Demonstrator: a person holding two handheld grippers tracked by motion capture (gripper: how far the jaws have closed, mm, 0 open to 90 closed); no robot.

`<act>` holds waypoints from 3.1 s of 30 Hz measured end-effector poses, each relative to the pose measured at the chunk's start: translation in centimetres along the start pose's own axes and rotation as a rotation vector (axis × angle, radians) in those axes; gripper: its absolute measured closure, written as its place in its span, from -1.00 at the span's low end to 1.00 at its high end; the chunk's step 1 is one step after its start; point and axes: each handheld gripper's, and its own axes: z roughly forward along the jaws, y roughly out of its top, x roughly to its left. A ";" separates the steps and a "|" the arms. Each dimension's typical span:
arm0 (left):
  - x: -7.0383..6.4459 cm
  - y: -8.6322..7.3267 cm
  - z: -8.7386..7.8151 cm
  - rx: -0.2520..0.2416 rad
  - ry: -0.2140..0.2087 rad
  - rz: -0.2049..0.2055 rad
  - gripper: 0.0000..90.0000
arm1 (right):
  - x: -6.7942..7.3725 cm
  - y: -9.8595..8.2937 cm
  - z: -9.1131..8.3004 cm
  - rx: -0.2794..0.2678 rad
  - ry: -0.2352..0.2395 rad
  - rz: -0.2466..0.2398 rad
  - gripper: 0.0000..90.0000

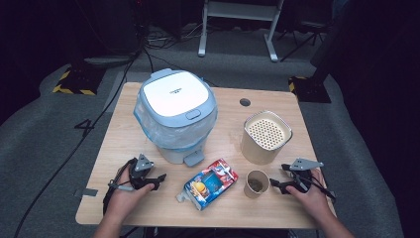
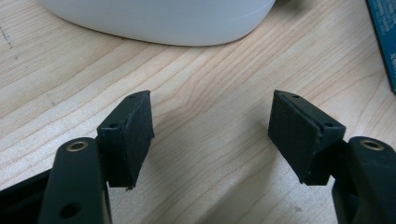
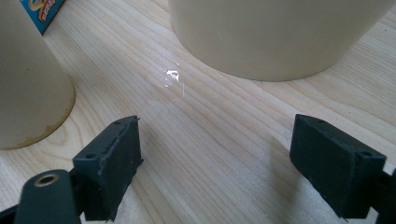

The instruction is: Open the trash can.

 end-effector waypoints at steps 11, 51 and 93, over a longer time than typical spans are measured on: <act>0.1 0.0 0.0 0.001 0.001 -0.005 -0.23 | 0.0 0.0 0.0 0.000 0.000 0.000 -0.64; -0.5 11.3 -12.3 -0.329 -0.144 0.056 0.86 | 0.0 0.0 0.0 0.000 0.000 0.000 -0.64; -3.7 21.2 -9.5 -0.319 -0.113 0.137 1.00 | 0.0 0.0 0.0 0.000 0.000 0.000 -0.64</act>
